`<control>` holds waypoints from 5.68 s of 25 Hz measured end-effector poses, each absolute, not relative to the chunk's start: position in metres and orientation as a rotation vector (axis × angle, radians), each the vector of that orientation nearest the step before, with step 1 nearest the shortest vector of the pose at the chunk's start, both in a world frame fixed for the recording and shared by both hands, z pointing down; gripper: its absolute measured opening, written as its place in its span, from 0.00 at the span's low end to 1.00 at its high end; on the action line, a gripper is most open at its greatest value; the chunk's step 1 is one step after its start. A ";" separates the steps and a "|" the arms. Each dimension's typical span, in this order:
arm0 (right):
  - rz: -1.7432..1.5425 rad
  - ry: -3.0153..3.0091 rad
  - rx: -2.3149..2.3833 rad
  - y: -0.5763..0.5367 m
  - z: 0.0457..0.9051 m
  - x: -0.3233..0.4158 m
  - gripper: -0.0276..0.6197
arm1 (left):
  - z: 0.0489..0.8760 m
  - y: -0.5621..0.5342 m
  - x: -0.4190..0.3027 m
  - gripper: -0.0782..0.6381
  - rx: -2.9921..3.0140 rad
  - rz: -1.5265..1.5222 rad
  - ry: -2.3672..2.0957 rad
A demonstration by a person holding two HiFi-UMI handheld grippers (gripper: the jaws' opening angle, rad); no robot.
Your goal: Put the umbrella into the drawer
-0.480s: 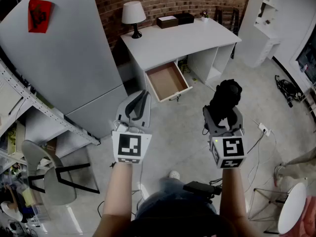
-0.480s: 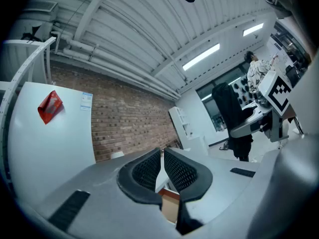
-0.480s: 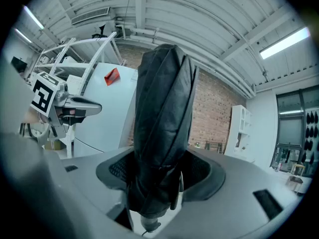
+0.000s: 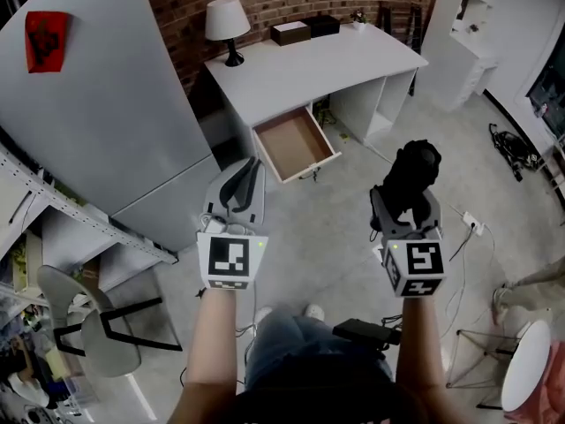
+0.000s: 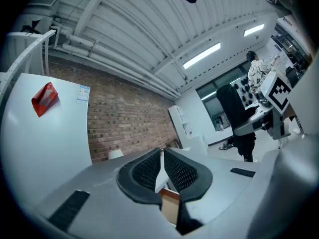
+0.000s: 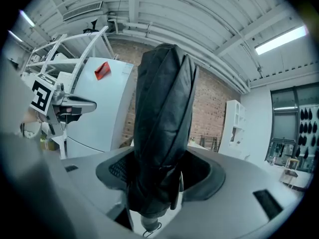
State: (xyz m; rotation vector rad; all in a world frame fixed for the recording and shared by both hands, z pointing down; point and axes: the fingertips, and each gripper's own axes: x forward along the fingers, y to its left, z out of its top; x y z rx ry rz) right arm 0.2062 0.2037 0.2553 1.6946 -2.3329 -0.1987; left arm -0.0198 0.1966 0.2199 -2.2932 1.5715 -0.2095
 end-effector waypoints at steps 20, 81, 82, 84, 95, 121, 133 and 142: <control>-0.065 -2.180 1.875 0.123 0.259 0.075 0.44 | 0.229 0.075 -0.157 0.11 -2.418 -0.233 1.402; 0.576 -2.347 1.612 -0.209 0.407 0.127 0.44 | 0.345 -0.227 -0.066 0.11 -2.468 -0.610 1.524; 0.598 -2.351 1.604 -0.212 0.415 0.121 0.44 | 0.350 -0.230 -0.069 0.11 -2.475 -0.621 1.520; 0.659 -2.351 1.601 -0.218 0.432 0.112 0.44 | 0.360 -0.236 -0.074 0.11 -2.493 -0.643 1.514; 0.919 -2.253 1.611 -0.256 0.521 0.076 0.44 | 0.401 -0.268 -0.087 0.11 -2.564 -0.695 1.465; 1.254 -1.958 1.499 -0.323 0.718 0.044 0.44 | 0.463 -0.326 -0.089 0.11 -2.578 -0.840 1.365; 1.430 -1.929 1.416 -0.332 0.768 0.035 0.45 | 0.474 -0.333 -0.088 0.11 -2.582 -0.858 1.389; 1.470 -1.896 1.367 -0.339 0.798 0.028 0.45 | 0.484 -0.334 -0.087 0.11 -2.545 -0.914 1.374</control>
